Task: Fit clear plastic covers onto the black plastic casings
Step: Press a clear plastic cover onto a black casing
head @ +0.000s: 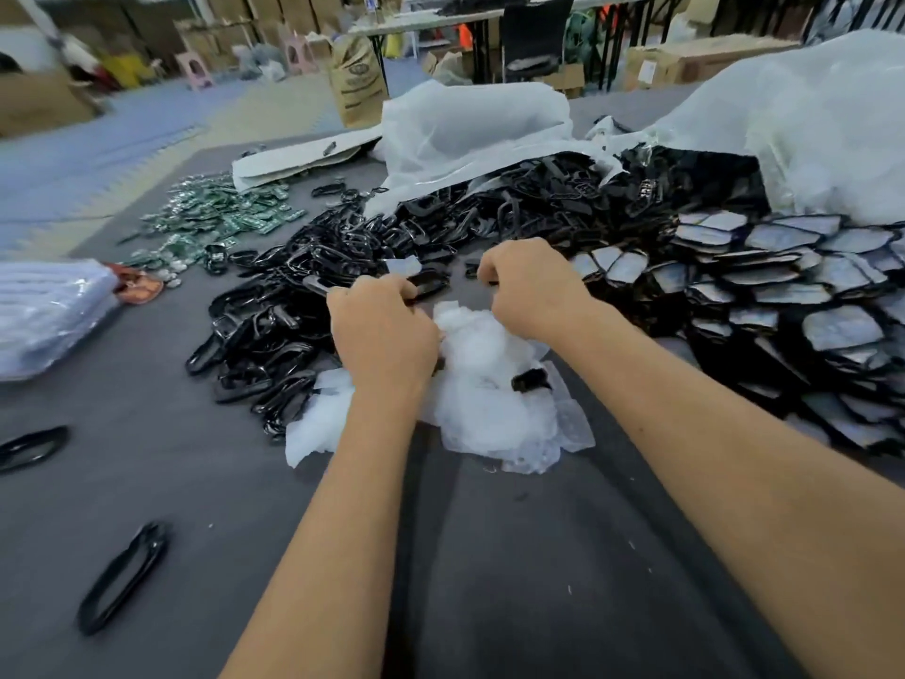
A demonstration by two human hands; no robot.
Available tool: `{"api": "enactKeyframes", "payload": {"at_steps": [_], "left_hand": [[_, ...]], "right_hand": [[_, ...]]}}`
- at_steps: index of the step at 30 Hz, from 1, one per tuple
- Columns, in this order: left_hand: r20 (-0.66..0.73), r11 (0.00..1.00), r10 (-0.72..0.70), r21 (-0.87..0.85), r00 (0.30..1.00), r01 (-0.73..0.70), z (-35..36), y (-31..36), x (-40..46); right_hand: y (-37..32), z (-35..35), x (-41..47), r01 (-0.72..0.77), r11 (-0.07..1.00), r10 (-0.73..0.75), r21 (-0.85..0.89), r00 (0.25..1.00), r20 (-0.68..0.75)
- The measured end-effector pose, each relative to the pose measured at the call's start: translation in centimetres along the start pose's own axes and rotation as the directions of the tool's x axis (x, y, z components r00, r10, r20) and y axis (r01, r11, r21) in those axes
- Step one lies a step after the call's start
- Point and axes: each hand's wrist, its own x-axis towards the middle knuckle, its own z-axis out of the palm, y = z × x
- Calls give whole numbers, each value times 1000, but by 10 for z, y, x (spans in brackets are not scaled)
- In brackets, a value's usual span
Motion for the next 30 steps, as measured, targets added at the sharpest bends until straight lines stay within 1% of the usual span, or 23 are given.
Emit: {"api": "enactKeyframes", "payload": {"at_steps": [2, 4, 5, 7, 9, 12, 17, 18, 20, 22, 23, 25, 27, 29, 30], "left_hand": [[63, 995, -63, 75, 996, 58, -3, -11, 2], [79, 992, -102, 82, 992, 96, -5, -16, 5], [75, 991, -111, 77, 991, 105, -5, -18, 5], [87, 991, -115, 85, 989, 108, -6, -18, 7], [129, 986, -121, 129, 984, 104, -7, -17, 9], [168, 981, -139, 156, 976, 113, -6, -17, 13], [61, 973, -138, 196, 989, 123, 0, -18, 10], [38, 975, -127, 191, 991, 118, 0, -18, 11], [-42, 980, -101, 167, 994, 107, -2, -18, 13], [-135, 988, -69, 131, 988, 87, -6, -18, 15], [-168, 992, -48, 107, 985, 67, -7, -18, 16], [-195, 999, -10, 48, 981, 20, -7, -17, 16], [-194, 1000, 9, -27, 981, -14, -6, -16, 17], [-179, 991, 7, -127, 984, -30, -4, -13, 14], [-168, 981, 3, -189, 986, -35, -3, -11, 13]], "right_hand": [[2, 10, 9, -16, 989, 24, -149, 999, 49], [3, 16, 15, -19, 970, 40, -244, 996, 83], [3, 18, 17, -14, 963, 36, -268, 996, 77], [5, 20, 18, -28, 965, 32, -259, 999, 10], [7, 21, 18, -46, 977, 37, -209, 998, -50], [10, 22, 15, -60, 985, 47, -164, 995, -85], [16, 21, 7, -64, 977, 54, -201, 997, -58], [17, 21, 5, -50, 985, 36, -164, 995, -88], [17, 21, -1, -4, 1000, 4, -2, 973, -232], [13, 17, -10, 33, 976, 53, 215, 924, -379], [11, 14, -14, 45, 945, 97, 324, 907, -410], [9, 14, -21, 51, 857, 178, 513, 905, -387], [10, 20, -27, 5, 755, 245, 656, 926, -289], [14, 29, -32, -43, 686, 276, 726, 939, -205], [15, 33, -35, -46, 666, 282, 744, 940, -194]]}}
